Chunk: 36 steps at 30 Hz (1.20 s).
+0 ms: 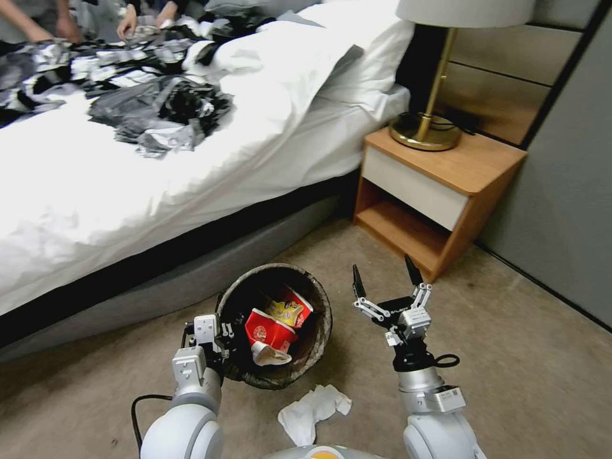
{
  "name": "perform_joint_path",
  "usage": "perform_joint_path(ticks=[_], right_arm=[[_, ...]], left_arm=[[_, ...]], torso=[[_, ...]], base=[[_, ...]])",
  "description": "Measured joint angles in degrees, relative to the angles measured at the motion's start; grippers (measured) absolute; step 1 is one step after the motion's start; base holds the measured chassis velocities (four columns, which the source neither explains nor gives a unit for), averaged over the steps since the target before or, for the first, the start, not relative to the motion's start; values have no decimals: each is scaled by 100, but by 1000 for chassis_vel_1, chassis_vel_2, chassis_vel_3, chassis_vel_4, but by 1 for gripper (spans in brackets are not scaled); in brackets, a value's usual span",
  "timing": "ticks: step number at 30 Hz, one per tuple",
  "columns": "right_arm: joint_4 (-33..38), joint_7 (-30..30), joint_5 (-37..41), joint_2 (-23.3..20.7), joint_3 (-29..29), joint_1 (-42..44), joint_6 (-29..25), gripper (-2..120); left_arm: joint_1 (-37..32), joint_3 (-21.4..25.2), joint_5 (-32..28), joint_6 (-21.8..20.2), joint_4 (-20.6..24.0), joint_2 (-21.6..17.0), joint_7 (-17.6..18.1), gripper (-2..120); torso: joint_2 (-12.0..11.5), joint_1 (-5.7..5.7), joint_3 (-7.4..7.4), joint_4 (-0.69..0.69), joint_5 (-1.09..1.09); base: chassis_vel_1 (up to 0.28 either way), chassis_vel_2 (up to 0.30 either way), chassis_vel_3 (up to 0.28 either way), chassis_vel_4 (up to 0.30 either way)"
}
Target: Pick up the trash bin, then pick up the garbage from the floor and place it into the trash bin.
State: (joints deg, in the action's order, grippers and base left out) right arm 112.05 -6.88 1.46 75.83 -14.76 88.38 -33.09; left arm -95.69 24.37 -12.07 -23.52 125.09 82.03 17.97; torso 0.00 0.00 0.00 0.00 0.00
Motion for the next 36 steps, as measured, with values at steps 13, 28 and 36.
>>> perform_joint_path(ticks=[13,28,36], right_arm=[[-9,33,16,-10,13,-67,40,100],[3,11,39,-12,9,-81,129,100],[1,18,39,6,17,-69,132,100]], left_arm=[[-11,-2,74,121,-43,10,2,0],[-20,-22,71,154,-20,-7,14,0],[-10,-9,46,154,-10,4,21,0]], torso=[[0,0,0,1,0],[0,0,0,-1,0],[0,0,0,-1,0]], base=[[122,130,128,121],[23,23,28,28],[4,-7,-5,5]])
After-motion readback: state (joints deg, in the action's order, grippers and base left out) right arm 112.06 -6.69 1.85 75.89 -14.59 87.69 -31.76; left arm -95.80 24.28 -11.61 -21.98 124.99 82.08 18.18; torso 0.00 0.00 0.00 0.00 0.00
